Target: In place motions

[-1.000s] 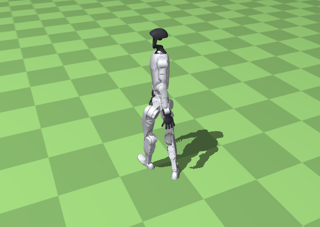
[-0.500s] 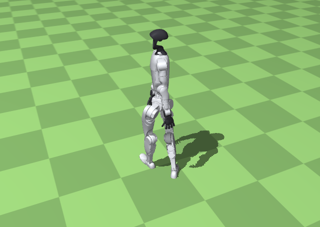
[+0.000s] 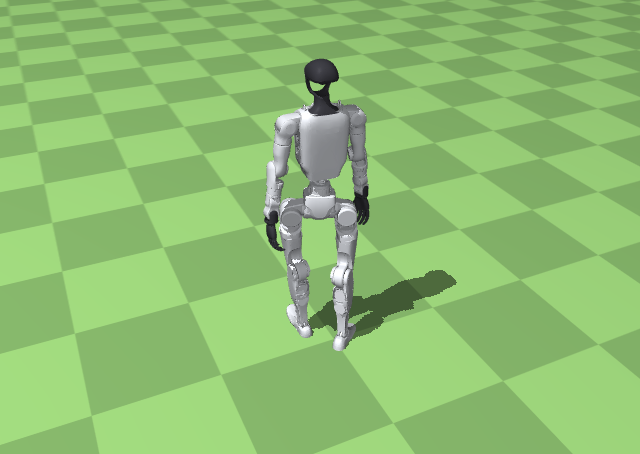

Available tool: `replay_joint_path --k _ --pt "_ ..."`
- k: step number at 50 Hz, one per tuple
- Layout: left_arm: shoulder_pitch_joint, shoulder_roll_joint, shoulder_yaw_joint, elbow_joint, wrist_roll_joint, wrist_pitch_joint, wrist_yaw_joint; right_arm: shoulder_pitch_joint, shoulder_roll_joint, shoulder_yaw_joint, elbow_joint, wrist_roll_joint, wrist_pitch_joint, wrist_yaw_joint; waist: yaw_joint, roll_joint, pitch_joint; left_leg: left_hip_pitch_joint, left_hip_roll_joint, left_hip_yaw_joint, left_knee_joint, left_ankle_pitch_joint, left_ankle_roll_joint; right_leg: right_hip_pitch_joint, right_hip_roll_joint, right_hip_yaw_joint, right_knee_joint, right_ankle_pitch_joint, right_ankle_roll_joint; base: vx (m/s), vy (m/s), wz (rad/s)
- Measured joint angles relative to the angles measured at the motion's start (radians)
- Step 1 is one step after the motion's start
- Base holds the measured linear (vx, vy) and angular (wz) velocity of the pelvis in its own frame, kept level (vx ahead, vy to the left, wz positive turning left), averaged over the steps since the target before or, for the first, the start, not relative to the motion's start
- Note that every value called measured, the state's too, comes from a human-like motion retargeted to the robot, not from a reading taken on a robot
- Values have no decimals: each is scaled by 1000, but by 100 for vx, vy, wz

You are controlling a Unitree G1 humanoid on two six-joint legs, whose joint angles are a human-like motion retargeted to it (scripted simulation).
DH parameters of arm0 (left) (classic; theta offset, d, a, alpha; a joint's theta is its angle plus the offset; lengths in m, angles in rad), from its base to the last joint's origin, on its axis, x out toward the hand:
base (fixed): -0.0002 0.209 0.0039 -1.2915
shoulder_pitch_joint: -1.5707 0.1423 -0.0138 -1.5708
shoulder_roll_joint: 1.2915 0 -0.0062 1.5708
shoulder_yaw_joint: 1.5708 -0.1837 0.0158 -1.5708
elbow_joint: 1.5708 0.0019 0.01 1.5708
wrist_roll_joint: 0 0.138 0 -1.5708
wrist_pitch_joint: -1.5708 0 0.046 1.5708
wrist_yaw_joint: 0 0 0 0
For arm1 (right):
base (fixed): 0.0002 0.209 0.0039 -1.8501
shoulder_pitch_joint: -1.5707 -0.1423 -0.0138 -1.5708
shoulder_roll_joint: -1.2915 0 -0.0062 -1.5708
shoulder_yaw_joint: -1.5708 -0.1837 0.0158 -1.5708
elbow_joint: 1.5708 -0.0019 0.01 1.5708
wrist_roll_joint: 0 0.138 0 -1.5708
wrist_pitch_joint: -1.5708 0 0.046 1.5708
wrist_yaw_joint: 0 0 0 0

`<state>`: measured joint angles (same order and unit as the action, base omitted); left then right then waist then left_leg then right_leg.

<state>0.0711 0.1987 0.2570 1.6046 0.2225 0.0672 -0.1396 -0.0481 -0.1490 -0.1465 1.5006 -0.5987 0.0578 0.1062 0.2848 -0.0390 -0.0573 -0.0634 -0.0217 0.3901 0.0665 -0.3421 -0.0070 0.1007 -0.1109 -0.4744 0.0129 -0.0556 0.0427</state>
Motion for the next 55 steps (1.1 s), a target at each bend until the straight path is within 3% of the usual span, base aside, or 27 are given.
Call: replay_joint_path --k 3,5,12,27,43,55 --pt "7 4 -5 -5 1 6 -9 -22 -5 22 5 -5 4 20 -27 30 -3 23 20 68 -10 -3 -6 -53 20 130 23 23 -5 -12 -32 -213" --pt "8 10 -18 -17 15 15 -18 -37 -7 28 11 -6 8 21 -235 39 -35 46 53 -46 -10 -32 -79 -71 -4 11 34 16 9 -27 -38 118" --pt "5 16 4 -57 1 6 -6 -39 -11 50 24 18 17 13 -349 69 -41 70 82 105 -39 -54 -63 -134 9 96 42 50 4 -24 -22 -67" --pt "-28 -43 40 -47 -34 -3 -12 1 10 -39 74 128 -31 -17 -380 73 -31 106 82 210 -68 -61 -71 -184 9 206 56 75 5 -7 -3 -36" --pt "-5 -30 29 38 -29 -11 14 13 37 -2 12 26 -24 30 -389 39 -54 113 82 216 -70 -65 -77 -186 5 199 50 82 5 -4 -6 -4" --pt "41 -22 18 48 -34 -6 8 -69 70 46 -19 0 -38 54 -476 27 -54 173 121 347 -53 -100 -127 -253 61 403 63 127 4 -19 -9 -88"
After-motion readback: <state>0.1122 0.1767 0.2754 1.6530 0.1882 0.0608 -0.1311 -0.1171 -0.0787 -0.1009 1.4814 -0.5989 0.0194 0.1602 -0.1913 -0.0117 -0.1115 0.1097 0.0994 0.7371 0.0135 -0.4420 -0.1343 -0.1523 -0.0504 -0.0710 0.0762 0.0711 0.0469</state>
